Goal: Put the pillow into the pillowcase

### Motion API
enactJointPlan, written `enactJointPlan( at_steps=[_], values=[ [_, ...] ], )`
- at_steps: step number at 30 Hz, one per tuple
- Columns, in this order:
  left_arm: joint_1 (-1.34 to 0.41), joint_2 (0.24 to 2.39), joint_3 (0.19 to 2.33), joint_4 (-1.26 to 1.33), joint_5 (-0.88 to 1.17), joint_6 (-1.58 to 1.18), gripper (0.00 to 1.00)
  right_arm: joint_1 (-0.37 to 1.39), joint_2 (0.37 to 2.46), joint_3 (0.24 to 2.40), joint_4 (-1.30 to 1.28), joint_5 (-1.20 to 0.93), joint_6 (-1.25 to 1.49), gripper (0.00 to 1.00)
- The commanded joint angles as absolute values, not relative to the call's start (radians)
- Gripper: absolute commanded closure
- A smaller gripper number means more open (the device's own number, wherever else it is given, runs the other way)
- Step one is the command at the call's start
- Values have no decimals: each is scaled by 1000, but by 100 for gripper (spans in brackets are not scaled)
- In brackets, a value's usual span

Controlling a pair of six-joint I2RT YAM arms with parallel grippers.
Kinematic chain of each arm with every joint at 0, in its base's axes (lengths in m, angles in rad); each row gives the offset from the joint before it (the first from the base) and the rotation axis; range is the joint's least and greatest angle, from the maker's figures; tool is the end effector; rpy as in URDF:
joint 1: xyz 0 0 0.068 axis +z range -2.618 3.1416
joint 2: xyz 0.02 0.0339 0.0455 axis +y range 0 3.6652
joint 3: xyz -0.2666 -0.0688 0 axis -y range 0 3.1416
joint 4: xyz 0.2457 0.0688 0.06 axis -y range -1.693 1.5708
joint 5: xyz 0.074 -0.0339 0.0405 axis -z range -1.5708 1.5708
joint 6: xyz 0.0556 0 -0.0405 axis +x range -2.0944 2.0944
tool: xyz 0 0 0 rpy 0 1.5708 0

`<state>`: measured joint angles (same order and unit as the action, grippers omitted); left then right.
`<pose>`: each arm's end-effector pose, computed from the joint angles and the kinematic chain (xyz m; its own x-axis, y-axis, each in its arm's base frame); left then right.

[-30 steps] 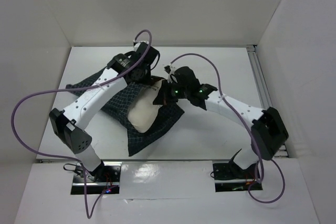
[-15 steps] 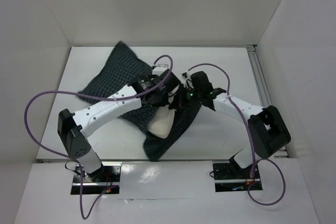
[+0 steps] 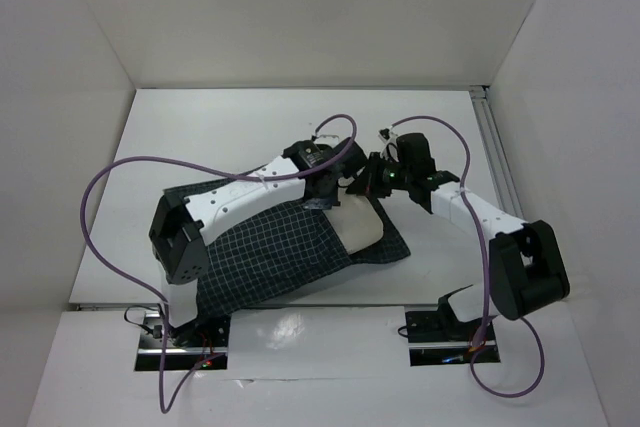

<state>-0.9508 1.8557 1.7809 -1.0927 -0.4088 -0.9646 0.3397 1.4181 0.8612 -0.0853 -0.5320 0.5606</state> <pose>0.2466 -0.3074 0.2958 -0.8437 -0.1160 -0.5241 -0.0653 0.9913 -0.1142 0.2898 0.1323 0.2250 -0.8346 0.1910 -0.5167 -0.2673 0.6797 0.6831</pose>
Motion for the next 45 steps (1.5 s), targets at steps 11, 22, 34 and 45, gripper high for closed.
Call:
enactJointPlan(
  at_steps=[11, 22, 34, 45],
  values=[
    [-839, 1970, 1985, -1026, -382, -810, 100, 486, 1262, 674, 186, -460, 770, 100],
    [-860, 1884, 1846, -1064, -362, -801, 15, 543, 1268, 732, -55, -265, 718, 22],
    [-1035, 1893, 1657, -992, -489, -663, 0, 397, 862, 606, -531, 5, 724, 1],
    [-1035, 2080, 1643, -909, -623, -649, 11, 385, 853, 603, -557, 14, 704, 1]
  ],
)
